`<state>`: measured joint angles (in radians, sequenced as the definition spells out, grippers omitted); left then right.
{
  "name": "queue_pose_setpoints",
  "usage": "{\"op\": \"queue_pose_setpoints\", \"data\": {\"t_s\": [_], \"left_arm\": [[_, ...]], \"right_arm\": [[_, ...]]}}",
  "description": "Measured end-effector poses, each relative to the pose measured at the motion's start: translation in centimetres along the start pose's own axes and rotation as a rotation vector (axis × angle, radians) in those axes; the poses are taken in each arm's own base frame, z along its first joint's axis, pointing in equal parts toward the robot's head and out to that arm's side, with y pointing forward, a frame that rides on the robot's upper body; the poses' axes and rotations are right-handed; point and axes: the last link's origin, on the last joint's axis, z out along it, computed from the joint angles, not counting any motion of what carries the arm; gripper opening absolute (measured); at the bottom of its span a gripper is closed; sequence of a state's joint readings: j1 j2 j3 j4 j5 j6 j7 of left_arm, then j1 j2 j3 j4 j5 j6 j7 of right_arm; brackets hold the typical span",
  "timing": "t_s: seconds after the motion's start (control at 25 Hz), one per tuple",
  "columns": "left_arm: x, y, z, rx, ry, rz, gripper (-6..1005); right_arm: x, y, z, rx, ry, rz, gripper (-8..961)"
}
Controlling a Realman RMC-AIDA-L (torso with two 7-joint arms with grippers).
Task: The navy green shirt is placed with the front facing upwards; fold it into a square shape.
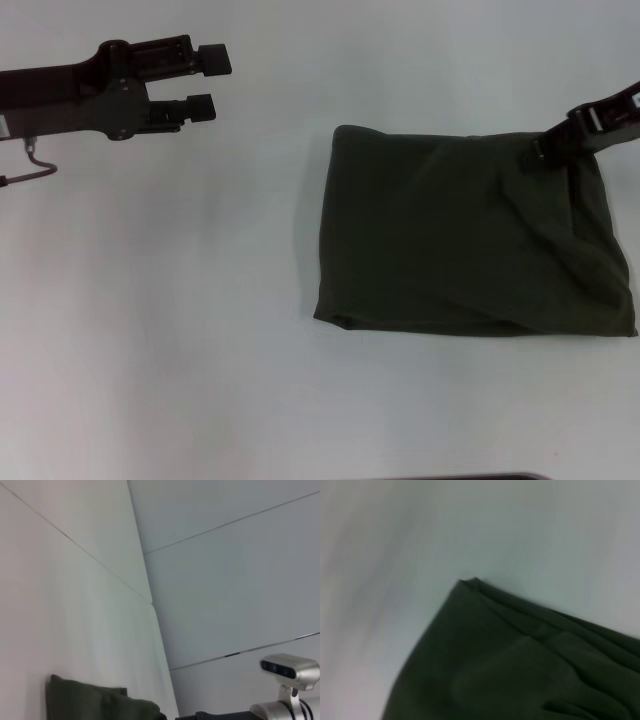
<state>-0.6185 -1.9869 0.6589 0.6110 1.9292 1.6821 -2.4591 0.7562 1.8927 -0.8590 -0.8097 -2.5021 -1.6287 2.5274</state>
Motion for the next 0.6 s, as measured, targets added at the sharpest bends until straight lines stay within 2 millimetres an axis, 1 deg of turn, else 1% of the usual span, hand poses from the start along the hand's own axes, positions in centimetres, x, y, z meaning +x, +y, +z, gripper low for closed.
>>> {"op": "queue_pose_setpoints", "data": {"t_s": [0.24,0.36,0.48,0.6], "left_arm": [[0.0,-0.1,0.1,-0.008,0.015,-0.008,828],[-0.1,-0.1,0.2,-0.01,0.016,-0.012,828],[-0.2,-0.2,0.3,-0.009,0.019,-0.014,828],[-0.2,-0.3,0.2,-0.006,0.023,-0.016,828]], "right_arm": [[-0.2,-1.5,-1.2,0.047,-0.066,0.053,542],[-0.2,-1.8,-1.1,0.049,-0.085,0.07,542],[0.0,-1.7,-0.6,0.033,-0.077,0.082,542],[-0.3,-0.6,-0.6,-0.041,-0.081,0.075,542]]}}
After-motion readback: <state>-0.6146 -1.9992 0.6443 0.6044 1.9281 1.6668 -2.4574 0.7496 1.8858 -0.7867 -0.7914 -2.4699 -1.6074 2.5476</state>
